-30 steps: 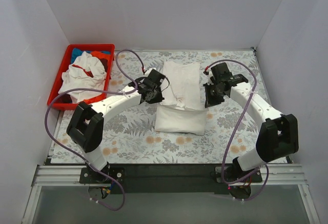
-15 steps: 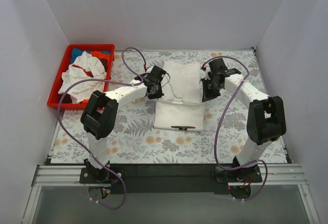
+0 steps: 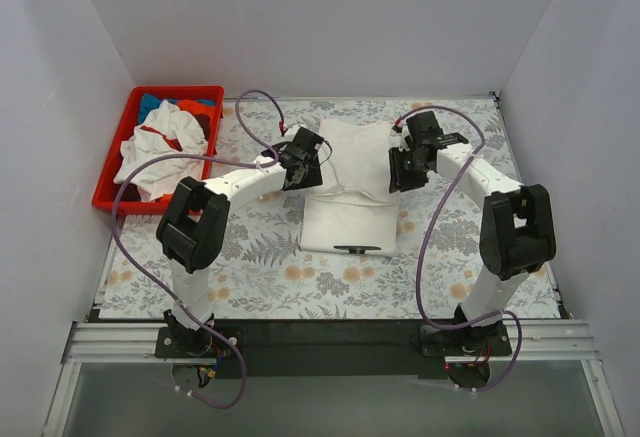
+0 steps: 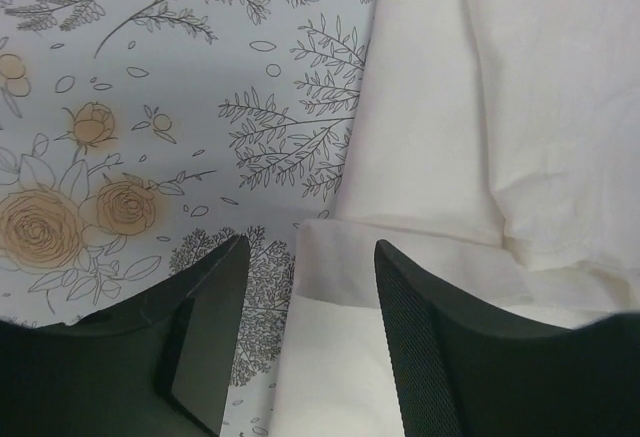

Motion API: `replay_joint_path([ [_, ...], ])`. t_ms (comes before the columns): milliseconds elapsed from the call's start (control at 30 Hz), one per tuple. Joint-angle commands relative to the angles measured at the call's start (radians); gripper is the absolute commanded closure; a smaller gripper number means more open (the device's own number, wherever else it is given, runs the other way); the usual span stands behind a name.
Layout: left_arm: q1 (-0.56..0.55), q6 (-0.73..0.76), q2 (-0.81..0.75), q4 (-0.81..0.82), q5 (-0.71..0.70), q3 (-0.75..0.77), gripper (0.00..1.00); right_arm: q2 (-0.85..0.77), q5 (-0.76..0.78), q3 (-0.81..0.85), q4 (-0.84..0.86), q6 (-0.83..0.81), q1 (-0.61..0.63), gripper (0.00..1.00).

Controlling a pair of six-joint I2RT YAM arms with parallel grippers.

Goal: Fold and stack the t-shirts
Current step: Fold the tshirt

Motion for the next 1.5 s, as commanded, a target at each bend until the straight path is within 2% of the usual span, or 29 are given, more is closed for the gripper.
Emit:
replay_joint_path([
  [0, -0.003, -0.007, -0.154, 0.01, -0.081, -0.009, 0.47, -0.114, 0.05, 0.026, 0.035, 0.012, 0.015, 0.59],
  [33, -0.018, -0.013, -0.174, 0.008, -0.09, -0.029, 0.45, -0.146, 0.071, 0.015, 0.039, 0.013, 0.034, 0.59],
  [167, -0.102, -0.048, -0.272, -0.009, -0.139, -0.112, 0.45, -0.24, 0.096, -0.079, 0.094, 0.031, 0.087, 0.61],
  [267, -0.185, -0.077, -0.306, 0.006, -0.138, -0.193, 0.53, -0.287, 0.029, -0.194, 0.192, 0.064, 0.114, 0.68],
  [400, -0.258, -0.116, -0.266, 0.025, -0.107, -0.268, 0.61, -0.257, -0.021, -0.255, 0.246, 0.09, 0.143, 0.78],
  [600, -0.281, -0.171, -0.202, 0.031, -0.089, -0.356, 0.62, -0.148, -0.076, -0.283, 0.367, 0.125, 0.169, 0.79],
  [867, -0.282, -0.186, -0.195, 0.04, -0.085, -0.422, 0.62, 0.013, 0.034, -0.166, 0.378, 0.084, 0.148, 0.78],
  [1067, -0.282, -0.19, -0.205, 0.043, -0.082, -0.446, 0.62, 0.141, 0.12, 0.028, 0.419, 0.062, 0.088, 0.76],
  [1200, -0.282, -0.194, -0.223, 0.037, -0.076, -0.46, 0.62, 0.103, 0.026, 0.105, 0.497, 0.053, 0.068, 0.74],
  [1267, -0.282, -0.205, -0.246, 0.034, -0.076, -0.472, 0.63, 0.07, -0.118, 0.072, 0.539, 0.061, 0.072, 0.72],
  [1400, -0.282, -0.232, -0.269, 0.037, -0.058, -0.5, 0.63, 0.0, -0.353, -0.081, 0.665, 0.125, 0.092, 0.71],
  [1467, -0.282, -0.242, -0.281, 0.037, -0.046, -0.508, 0.63, -0.002, -0.497, -0.194, 0.784, 0.174, 0.109, 0.71],
])
